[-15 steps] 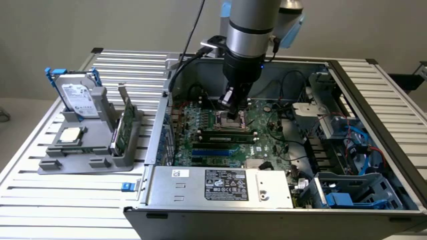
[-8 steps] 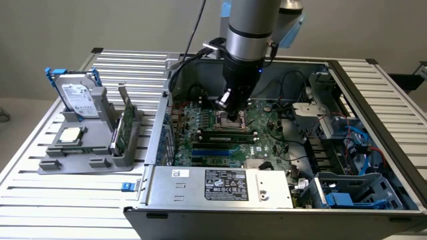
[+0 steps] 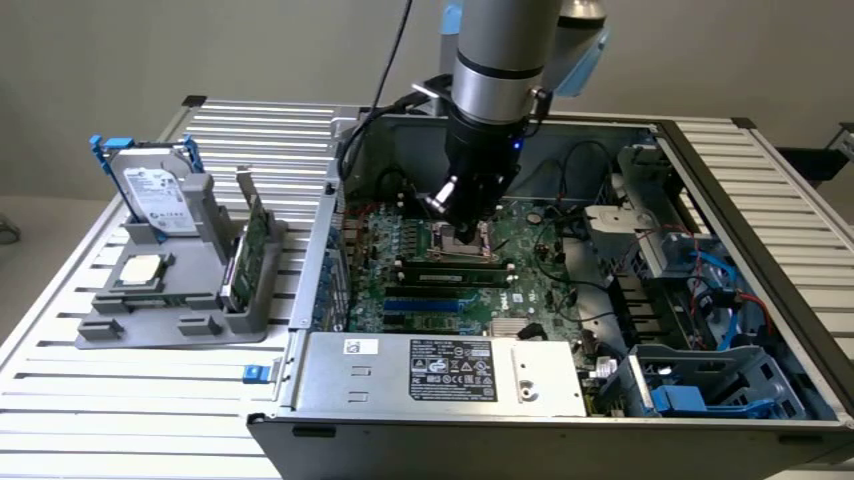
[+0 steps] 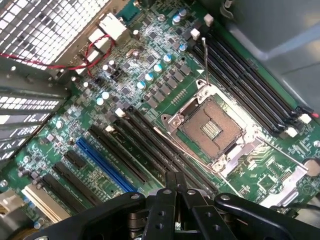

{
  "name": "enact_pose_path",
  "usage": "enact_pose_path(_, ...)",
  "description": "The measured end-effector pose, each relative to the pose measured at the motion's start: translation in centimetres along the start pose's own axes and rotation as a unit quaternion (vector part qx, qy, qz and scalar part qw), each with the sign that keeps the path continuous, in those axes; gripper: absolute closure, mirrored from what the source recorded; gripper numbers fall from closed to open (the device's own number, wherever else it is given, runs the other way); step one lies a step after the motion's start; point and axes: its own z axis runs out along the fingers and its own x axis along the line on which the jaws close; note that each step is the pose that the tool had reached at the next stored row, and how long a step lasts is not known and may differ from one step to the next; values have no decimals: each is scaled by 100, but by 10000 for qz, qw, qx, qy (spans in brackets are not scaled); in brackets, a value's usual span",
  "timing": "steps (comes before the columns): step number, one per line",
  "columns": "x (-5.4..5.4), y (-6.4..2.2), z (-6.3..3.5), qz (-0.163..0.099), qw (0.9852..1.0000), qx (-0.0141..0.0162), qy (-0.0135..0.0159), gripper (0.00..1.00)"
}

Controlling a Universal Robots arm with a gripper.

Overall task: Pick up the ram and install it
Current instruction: 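Press down the ram until it locks into place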

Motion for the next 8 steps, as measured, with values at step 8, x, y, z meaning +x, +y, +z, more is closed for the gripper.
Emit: enact_pose_path(8, 0, 0, 0, 659, 9978, -12, -16, 89)
